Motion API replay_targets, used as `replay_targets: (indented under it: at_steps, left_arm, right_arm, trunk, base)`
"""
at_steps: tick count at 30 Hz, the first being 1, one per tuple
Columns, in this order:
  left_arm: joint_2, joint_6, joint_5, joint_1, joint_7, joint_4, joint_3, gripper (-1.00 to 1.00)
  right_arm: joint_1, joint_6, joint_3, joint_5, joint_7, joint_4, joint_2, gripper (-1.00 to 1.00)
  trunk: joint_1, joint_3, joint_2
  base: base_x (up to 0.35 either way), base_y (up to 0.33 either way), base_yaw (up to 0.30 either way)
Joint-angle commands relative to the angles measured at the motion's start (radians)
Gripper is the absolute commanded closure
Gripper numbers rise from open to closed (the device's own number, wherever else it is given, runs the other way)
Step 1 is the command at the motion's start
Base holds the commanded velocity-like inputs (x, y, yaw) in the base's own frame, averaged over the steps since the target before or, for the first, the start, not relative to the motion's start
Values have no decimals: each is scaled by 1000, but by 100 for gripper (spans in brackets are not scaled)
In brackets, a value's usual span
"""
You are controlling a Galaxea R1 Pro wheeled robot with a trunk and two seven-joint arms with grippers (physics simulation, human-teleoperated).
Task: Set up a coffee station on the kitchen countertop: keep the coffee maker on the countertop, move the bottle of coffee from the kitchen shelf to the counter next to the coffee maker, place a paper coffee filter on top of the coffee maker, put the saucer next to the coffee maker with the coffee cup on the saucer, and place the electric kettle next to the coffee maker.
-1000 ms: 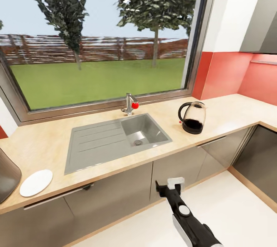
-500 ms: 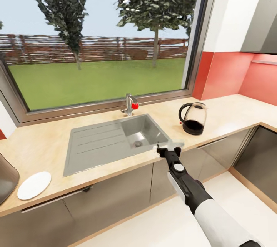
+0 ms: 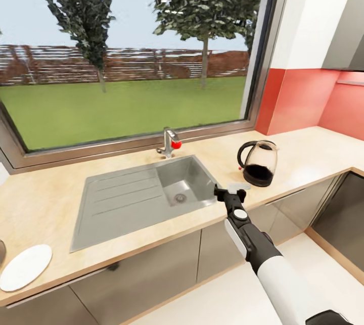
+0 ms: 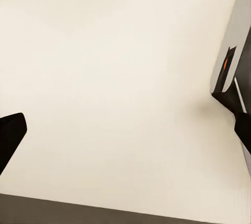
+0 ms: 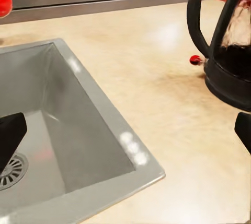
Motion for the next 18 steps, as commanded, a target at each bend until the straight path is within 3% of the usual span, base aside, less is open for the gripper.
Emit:
replay_targets:
  at_steps: [1,7,10,13,18]
  left_arm:
    - [0,-4,6,0,2,1,-8,-100]
    - [-6,-5,3,0,3,0,-9,-100]
    - [-8,-6,-19,0,3,0,-9,-100]
    - [-8,-6,-41,0,1,0,-7,-100]
    - [-12,-4,-43,0,0,0,-7,-100]
  right_arm:
    - [-1,-1,6,-10,-7,-1,0,-100]
    - [-1,-1,9,-8,-6,2,1,-100]
    - [-1,-1,9,-8,-5,1,2,-100]
    - [-1,-1,11,-9,-5,-5,2,-100]
    - [-1,-3,8,-8,-6,-7,2,-100]
  trunk:
    - [1,-2,-2]
    - [1,-2,-2]
    - [1,-2,-2]
    - [1,-2,-2]
    - [1,-2,-2]
  base:
    - [182,-75,0]
    - [51,-21,0]
    - [48,-63,0]
    - [218,-179,0]
    - [152,-81,0]
